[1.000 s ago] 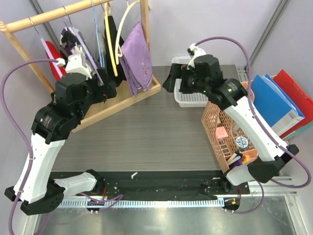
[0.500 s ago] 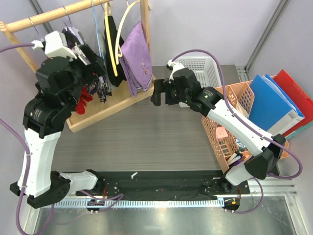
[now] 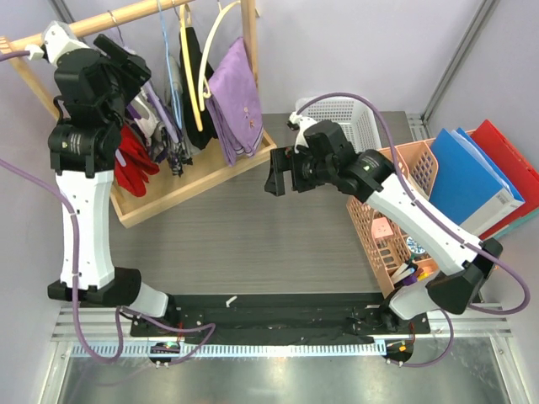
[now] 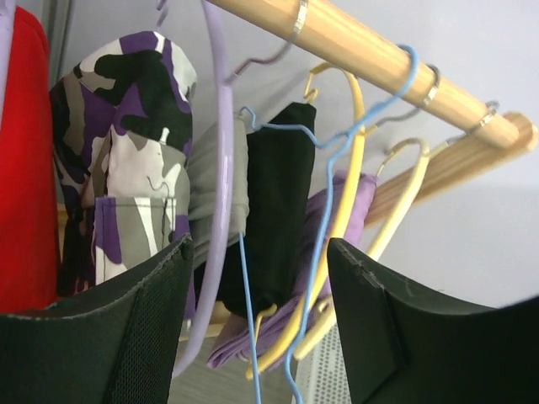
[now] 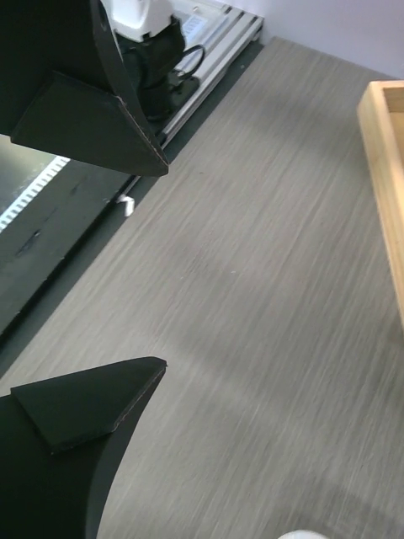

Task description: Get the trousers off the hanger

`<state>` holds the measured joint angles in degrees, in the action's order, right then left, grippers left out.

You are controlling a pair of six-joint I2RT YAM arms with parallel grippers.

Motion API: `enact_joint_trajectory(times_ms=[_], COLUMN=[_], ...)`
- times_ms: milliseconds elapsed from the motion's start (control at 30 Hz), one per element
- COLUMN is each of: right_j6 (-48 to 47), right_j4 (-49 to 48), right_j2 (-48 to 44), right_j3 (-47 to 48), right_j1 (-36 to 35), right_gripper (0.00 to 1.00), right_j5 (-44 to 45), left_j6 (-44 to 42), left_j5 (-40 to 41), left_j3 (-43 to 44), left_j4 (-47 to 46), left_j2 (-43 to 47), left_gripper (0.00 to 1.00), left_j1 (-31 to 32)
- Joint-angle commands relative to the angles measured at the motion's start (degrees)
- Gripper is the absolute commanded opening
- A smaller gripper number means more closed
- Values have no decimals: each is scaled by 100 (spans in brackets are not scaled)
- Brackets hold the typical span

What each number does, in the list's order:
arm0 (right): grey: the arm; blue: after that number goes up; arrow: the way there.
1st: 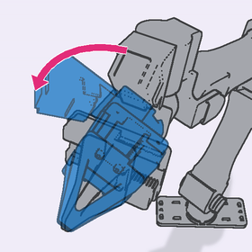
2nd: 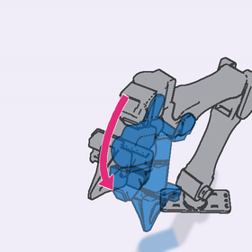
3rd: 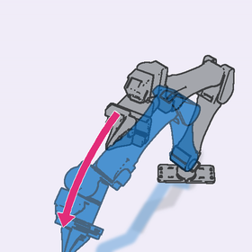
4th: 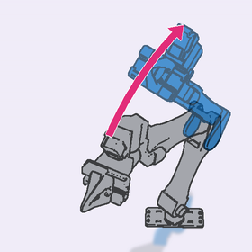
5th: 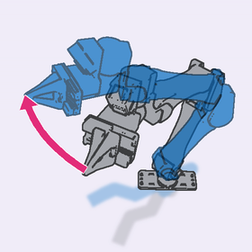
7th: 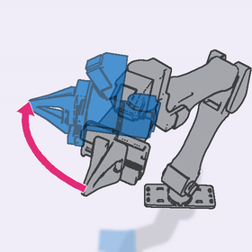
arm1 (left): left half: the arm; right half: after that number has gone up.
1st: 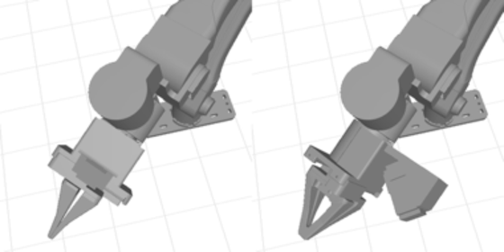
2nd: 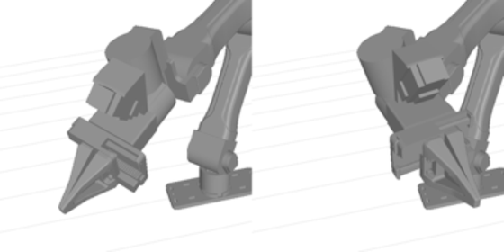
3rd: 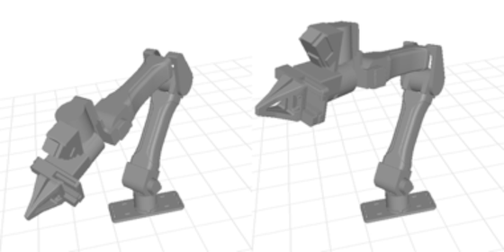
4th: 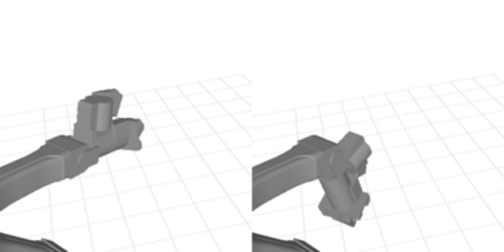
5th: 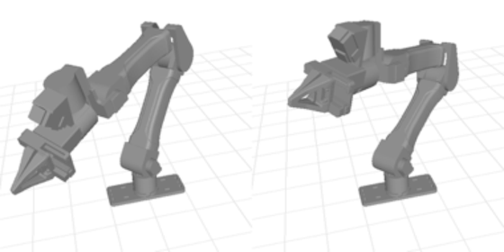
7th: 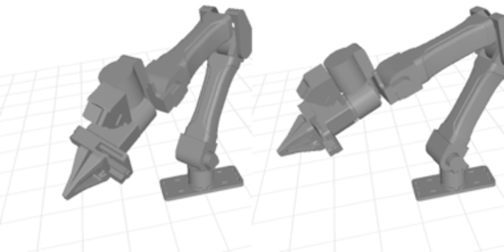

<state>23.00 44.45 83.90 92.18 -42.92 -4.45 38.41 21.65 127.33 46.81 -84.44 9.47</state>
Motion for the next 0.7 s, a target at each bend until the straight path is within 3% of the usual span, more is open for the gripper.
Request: enact_joint_trajectory(times_ms=[0, 333, 667], right_j6=[-331, -59, -349], right_j4=[722, 750, 925], right_j2=[-453, -954, -1051], right_j3=[344, 89, 476], right_j1=[3, 3, 3], right_gripper=[94, 94, 95], right_j5=[31, 375, 761], left_j6=[904, 1300, 1538], left_j5=[-1125, -1795, -1813], left_j3=[-76, -709, -823], left_j4=[-585, -1332, -1701], left_j2=[-133, -476, -766], left_gripper=[65, 63, 47], left_j1=[-577, -1078, -1132])
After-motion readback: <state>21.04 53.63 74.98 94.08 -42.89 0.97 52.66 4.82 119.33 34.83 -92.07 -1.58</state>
